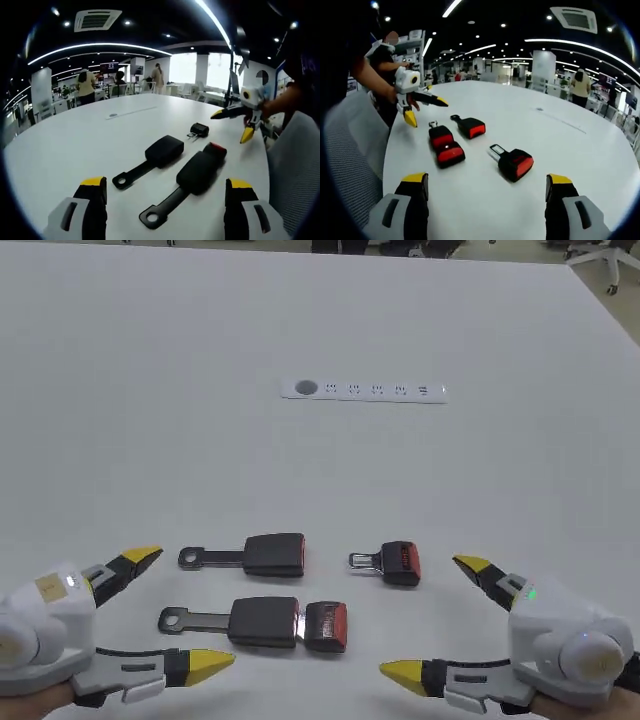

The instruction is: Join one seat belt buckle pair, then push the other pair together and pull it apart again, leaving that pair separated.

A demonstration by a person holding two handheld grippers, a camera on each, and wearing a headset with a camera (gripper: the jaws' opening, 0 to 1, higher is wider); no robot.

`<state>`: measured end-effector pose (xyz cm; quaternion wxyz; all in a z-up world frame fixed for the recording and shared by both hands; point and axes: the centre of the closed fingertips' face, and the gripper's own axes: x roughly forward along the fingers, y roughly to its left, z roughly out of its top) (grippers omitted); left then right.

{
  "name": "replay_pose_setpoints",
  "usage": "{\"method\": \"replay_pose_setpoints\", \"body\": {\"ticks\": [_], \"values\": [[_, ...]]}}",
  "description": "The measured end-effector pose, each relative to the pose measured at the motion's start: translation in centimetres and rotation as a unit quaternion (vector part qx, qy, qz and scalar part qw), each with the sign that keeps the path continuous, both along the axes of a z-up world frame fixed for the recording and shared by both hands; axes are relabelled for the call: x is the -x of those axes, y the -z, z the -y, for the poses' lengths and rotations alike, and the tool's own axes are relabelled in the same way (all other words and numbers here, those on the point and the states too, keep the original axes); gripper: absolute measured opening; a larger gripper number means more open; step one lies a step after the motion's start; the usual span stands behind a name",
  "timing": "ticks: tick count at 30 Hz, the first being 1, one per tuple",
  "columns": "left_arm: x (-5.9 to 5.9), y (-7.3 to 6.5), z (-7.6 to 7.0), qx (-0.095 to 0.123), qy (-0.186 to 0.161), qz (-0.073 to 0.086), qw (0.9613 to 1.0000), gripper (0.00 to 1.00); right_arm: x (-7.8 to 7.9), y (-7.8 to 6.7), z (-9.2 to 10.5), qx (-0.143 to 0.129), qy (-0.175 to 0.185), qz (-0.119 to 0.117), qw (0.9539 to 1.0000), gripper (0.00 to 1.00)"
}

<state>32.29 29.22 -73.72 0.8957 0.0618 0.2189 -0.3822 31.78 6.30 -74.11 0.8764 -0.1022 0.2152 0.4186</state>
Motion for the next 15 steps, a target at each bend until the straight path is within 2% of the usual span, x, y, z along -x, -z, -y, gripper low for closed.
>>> {"method": "replay_pose_setpoints", "body": {"ticks": [4, 5, 15], "values": [[0.29, 0.77, -0.57, 0.005, -0.007, -0.003, 1.0000, 1.00, 0.22, 0.18, 0.12, -0.002, 0.007, -0.003, 1.0000, 0.99], [0.27, 0.85, -0.34, 0.002, -0.007, -0.004, 1.0000, 1.00, 0.22, 0.22, 0.16, -0.001, 0.008, -0.002, 1.0000, 0.99], [0.42, 0.91, -0.33, -0.003, 0.000, -0.001, 1.0000, 1.00, 0.41, 0.06, -0.04, 0.002, 0.004, 0.003, 1.0000, 0.99]]}}
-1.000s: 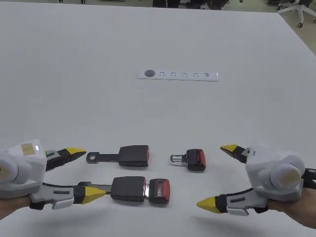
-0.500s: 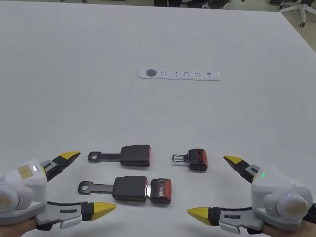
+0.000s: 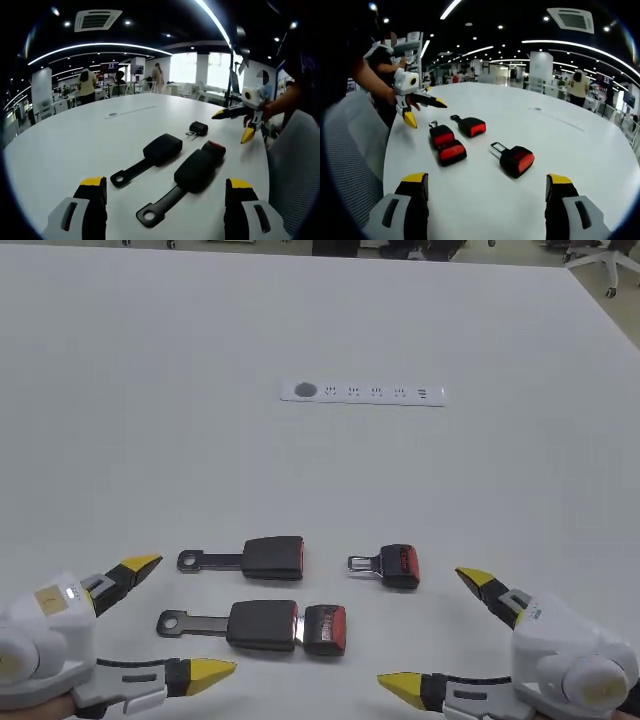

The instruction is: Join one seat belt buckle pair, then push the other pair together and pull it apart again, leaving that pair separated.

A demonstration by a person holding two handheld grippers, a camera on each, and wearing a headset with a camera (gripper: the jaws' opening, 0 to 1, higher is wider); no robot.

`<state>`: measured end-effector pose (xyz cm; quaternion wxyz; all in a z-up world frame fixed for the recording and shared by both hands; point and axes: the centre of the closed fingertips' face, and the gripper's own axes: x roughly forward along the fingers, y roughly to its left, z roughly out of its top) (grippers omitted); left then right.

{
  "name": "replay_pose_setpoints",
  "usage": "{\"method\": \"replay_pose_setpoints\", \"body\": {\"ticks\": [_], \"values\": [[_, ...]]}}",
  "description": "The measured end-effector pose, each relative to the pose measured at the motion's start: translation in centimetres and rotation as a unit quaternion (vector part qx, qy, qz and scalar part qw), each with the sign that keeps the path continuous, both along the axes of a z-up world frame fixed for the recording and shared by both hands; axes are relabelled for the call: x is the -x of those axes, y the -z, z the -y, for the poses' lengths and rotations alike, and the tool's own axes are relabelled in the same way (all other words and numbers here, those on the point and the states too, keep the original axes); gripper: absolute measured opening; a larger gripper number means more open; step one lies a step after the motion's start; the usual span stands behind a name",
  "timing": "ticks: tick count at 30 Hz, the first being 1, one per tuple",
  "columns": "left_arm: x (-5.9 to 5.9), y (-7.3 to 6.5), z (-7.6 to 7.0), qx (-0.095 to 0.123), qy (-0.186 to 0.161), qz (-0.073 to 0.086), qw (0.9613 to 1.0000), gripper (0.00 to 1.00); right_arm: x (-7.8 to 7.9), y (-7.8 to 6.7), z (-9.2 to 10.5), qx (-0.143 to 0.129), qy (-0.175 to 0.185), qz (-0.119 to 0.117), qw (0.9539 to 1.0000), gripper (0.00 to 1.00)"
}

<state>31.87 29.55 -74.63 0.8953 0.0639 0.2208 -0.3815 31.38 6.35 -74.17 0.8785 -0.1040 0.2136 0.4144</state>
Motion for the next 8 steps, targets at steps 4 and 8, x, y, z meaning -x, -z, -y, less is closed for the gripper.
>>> {"method": "replay_pose_setpoints", "body": {"ticks": [4, 8], "values": [[0.31, -0.22, 0.43, 0.002, 0.002, -0.003, 1.0000, 1.00, 0.01, 0.05, 0.04, 0.002, -0.002, 0.000, 1.0000, 0.99], [0.52, -0.73, 0.91, 0.004, 0.000, -0.003, 1.0000, 1.00, 0.07, 0.07, 0.09, 0.006, -0.005, 0.001, 1.0000, 0.99]]}}
